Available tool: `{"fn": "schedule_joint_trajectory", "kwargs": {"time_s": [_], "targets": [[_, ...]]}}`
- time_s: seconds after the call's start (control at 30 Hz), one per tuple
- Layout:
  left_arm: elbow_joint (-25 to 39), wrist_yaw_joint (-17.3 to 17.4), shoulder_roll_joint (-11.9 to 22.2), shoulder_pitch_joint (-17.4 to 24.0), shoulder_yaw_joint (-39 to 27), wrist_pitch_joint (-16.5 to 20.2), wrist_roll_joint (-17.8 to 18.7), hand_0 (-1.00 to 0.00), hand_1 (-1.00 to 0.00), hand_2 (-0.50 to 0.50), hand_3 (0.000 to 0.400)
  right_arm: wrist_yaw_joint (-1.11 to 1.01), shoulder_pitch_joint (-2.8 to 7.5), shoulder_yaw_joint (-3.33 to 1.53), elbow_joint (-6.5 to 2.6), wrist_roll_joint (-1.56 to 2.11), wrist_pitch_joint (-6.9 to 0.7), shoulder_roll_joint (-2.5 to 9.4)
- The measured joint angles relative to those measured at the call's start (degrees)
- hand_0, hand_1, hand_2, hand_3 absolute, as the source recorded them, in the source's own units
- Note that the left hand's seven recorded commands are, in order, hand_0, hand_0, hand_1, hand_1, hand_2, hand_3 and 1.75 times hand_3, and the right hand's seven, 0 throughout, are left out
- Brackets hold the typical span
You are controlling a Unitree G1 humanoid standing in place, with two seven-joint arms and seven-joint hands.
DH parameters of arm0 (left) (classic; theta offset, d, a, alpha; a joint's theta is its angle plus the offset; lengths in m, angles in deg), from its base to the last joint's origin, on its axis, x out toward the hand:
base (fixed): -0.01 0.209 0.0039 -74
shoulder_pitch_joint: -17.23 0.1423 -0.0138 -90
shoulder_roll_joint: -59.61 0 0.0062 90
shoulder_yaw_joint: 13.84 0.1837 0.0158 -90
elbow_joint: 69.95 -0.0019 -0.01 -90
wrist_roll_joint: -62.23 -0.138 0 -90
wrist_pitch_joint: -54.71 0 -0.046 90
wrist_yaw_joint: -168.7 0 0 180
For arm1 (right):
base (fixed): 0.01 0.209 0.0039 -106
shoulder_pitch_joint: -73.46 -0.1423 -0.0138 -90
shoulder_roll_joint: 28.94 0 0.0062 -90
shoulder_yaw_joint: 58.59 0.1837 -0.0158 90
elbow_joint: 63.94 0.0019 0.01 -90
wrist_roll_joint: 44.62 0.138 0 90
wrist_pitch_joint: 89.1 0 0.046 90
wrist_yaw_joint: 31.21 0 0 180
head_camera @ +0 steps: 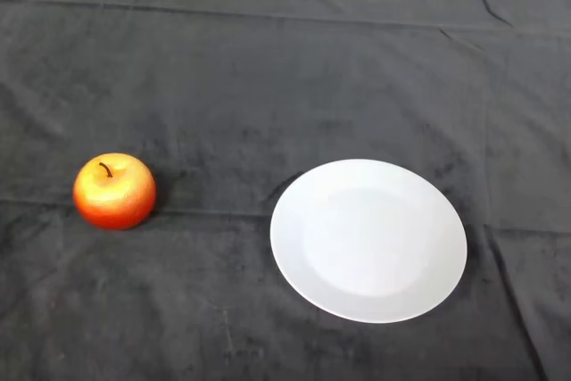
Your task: Move the apple to the plate
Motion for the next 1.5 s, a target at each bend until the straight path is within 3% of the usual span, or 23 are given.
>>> {"fn": "schedule_joint_trajectory", "kwargs": {"time_s": [0.67, 0.97, 1.23, 1.5], "targets": [[0.04, -0.12, -0.34, -0.07, 0.02, 0.06, -2.68, 0.0, 0.0, 0.0, 0.0, 0.0, 0.0, 0.0, 0.0, 0.0, 0.0, 0.0], [0.6, -0.52, -2.91, -1.24, 0.71, 0.09, -4.08, 0.0, 0.0, 0.0, 0.0, 0.0, 0.0, 0.01, 0.04, 0.01, 0.0, 0.0], [2.25, -0.75, -4.28, -1.83, 3.44, 0.09, -7.74, 0.0, 0.0, 0.0, 0.0, 0.0, 0.0, 0.01, 0.04, 0.0, -0.01, -0.01], [2.39, -0.71, -5.94, -5.3, 7.0, 0.06, -11.49, 0.0, 0.0, 0.0, 0.0, 0.0, -0.01, 0.04, 0.11, 0.07, 0.01, -0.02]]}}
